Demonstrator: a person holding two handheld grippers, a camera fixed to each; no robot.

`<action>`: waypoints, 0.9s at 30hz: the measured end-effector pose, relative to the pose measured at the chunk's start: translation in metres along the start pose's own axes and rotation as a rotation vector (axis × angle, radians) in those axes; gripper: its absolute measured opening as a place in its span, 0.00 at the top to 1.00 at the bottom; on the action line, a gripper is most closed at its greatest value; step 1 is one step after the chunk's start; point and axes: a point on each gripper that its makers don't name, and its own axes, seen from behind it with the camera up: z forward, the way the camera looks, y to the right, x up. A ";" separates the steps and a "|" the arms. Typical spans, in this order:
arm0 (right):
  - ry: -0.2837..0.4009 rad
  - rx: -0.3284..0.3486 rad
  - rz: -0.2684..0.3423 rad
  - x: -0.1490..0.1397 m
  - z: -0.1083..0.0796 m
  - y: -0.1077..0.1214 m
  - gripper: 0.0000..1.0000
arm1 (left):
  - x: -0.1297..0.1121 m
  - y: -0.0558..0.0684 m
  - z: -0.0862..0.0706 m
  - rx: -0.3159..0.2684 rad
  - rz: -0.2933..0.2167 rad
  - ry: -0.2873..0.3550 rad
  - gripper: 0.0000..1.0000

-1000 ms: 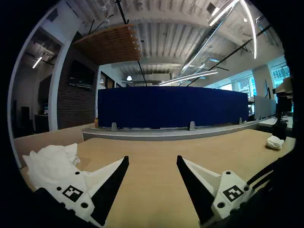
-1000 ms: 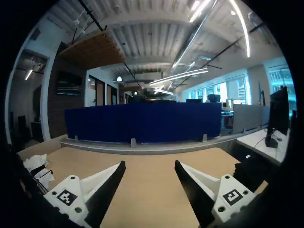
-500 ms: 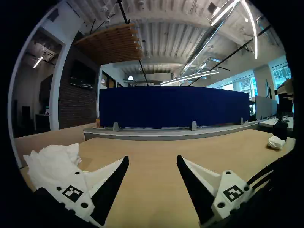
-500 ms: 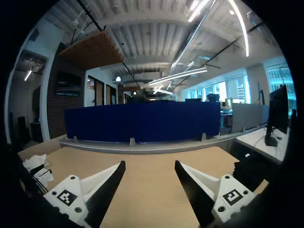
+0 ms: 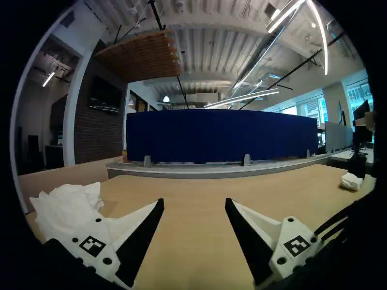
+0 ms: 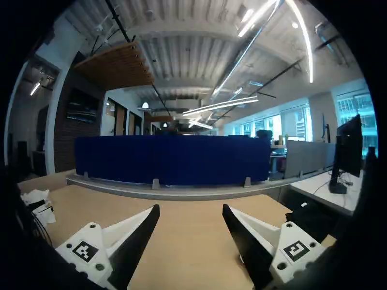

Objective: Fold towel

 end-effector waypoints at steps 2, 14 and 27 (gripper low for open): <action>0.008 -0.004 0.000 -0.006 0.002 0.005 0.00 | 0.000 0.000 0.000 0.000 0.000 0.000 0.06; 0.025 0.047 0.029 -0.053 0.019 0.014 0.00 | 0.000 0.000 0.001 0.000 0.000 0.000 0.06; 0.003 0.053 0.091 -0.098 0.039 0.022 0.00 | 0.000 -0.001 0.001 0.000 0.000 0.000 0.07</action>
